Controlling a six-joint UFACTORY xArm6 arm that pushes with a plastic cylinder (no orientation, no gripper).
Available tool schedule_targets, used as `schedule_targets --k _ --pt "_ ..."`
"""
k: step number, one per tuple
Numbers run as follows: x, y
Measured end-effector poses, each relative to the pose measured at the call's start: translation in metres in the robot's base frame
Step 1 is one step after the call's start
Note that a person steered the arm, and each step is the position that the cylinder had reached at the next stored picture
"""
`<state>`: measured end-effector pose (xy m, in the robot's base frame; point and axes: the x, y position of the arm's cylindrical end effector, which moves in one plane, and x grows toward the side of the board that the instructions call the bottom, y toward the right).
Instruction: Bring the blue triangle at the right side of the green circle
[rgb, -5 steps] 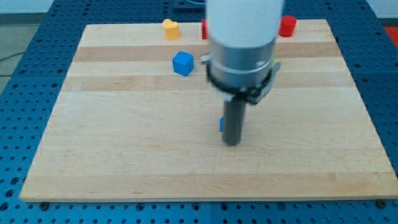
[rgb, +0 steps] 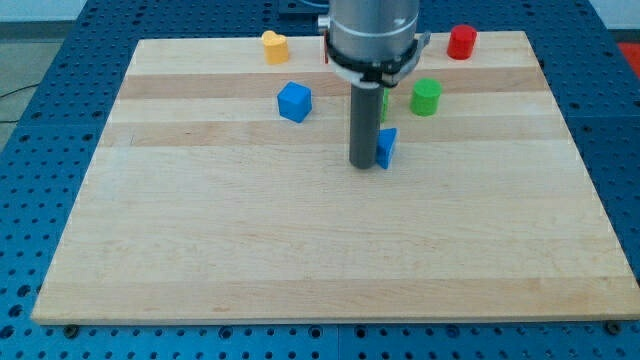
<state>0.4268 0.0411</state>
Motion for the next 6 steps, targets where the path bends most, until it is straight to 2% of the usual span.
schedule_targets --k 1,4,6 --pt "-0.007 0.042" --pt "-0.062 0.127" --pt "-0.07 0.176"
